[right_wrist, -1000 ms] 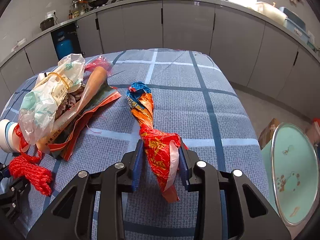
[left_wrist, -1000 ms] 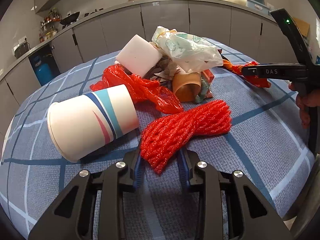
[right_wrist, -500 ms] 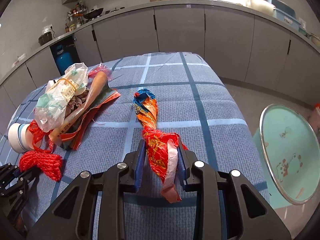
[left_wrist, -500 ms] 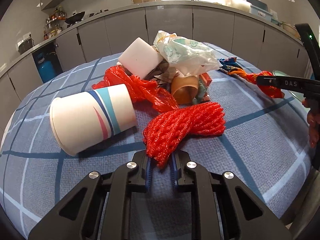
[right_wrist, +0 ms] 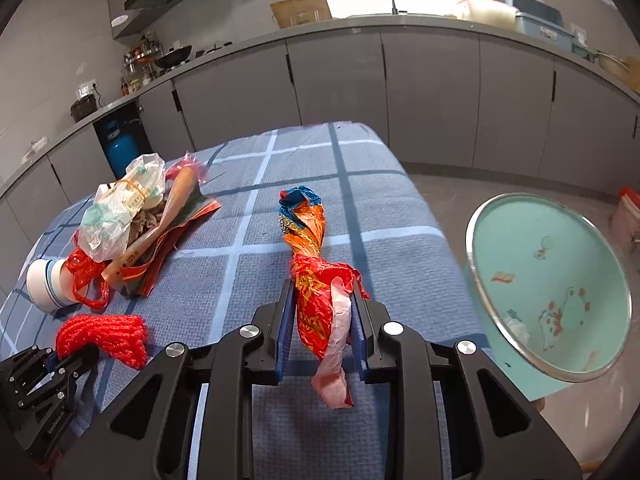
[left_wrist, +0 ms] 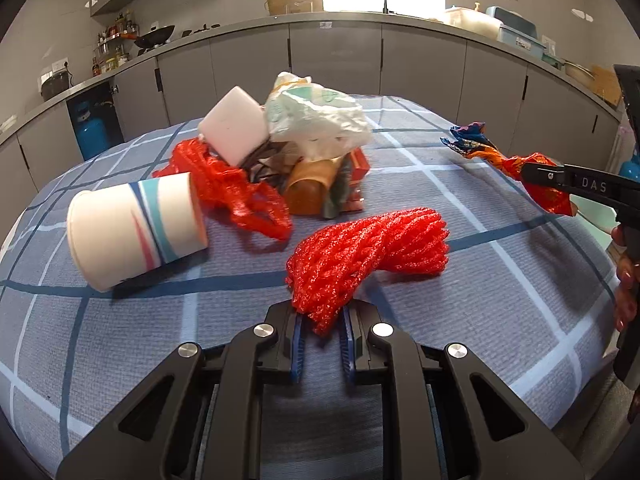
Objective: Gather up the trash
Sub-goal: 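Carry the wrapper and net over the green bin and open both tools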
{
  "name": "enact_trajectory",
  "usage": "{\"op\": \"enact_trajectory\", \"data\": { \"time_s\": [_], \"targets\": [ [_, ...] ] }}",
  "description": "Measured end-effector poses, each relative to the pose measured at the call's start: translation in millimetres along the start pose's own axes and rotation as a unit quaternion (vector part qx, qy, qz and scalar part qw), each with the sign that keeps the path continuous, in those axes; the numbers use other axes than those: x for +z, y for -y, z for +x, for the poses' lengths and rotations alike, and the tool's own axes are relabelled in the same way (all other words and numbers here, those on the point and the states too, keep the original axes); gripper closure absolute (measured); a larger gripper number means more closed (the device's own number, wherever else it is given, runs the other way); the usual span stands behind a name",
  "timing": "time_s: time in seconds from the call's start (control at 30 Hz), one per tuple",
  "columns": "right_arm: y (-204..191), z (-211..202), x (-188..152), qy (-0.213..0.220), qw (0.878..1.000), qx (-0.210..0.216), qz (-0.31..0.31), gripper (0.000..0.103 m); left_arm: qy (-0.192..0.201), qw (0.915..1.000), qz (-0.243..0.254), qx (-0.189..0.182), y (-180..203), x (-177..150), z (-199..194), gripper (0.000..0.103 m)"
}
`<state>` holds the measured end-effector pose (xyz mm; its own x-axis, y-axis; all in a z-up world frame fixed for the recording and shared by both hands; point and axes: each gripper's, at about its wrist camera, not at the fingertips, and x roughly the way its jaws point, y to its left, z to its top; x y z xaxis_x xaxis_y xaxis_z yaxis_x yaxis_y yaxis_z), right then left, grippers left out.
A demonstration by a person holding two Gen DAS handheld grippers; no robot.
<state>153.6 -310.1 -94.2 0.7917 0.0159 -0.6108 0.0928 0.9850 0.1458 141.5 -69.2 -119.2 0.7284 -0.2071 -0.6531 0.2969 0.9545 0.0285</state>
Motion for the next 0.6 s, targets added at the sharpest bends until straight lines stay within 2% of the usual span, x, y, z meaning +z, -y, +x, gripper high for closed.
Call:
{"op": "enact_trajectory", "data": {
  "time_s": [0.6],
  "targets": [
    [39,-34,-1,0.034,0.999,-0.026,0.022,0.077,0.013,0.9992,-0.018,-0.032,60,36,9,0.087]
  ]
}}
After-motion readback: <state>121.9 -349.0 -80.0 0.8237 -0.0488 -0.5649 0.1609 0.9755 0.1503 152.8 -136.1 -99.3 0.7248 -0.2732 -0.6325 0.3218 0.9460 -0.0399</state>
